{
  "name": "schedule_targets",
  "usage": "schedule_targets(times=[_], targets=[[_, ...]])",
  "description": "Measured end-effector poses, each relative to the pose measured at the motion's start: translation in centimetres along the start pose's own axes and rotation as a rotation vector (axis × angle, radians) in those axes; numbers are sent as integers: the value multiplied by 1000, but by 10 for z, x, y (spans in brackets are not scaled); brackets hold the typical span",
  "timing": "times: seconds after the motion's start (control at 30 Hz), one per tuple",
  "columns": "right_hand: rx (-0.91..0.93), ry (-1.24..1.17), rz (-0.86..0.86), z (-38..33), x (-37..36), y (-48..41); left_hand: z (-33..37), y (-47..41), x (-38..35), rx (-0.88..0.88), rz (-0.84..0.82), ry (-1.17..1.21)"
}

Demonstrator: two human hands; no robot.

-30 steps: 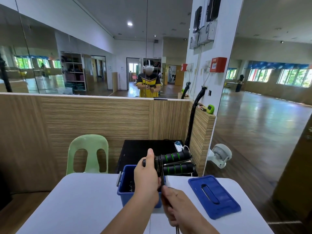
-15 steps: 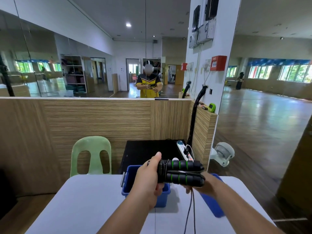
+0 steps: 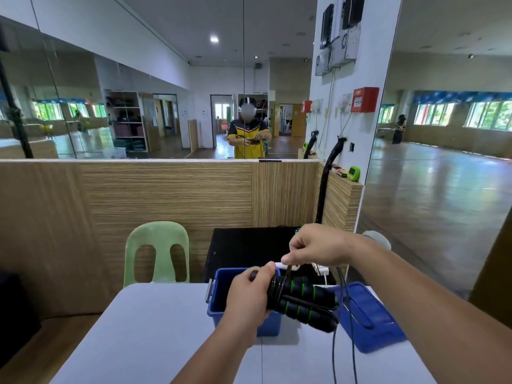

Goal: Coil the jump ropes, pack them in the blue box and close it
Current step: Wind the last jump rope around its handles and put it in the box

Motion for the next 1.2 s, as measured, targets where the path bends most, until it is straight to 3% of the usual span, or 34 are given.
schedule_targets(times=[0.37, 0.63, 0.83, 1.2], targets=[[-158, -44, 131, -18, -19, 24, -3, -10, 12, -91, 207, -96], [-223, -646, 277, -13, -80, 44, 5, -18, 14, -141, 371, -61], [-266, -796, 455, -5, -117, 49, 2, -15, 8, -161, 406, -55], [-286, -1284, 544, 12, -157, 37, -2, -20, 0, -100, 399, 7]])
Point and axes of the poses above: each hand's wrist, its own y-axis away from the middle knuckle, its own x-axis out of the back of the hand, z = x × y, the point moved 5 cm from there along -y, towards the middle knuckle, and after that the axes turned 1 degree about -x, right-handed, at the moved point
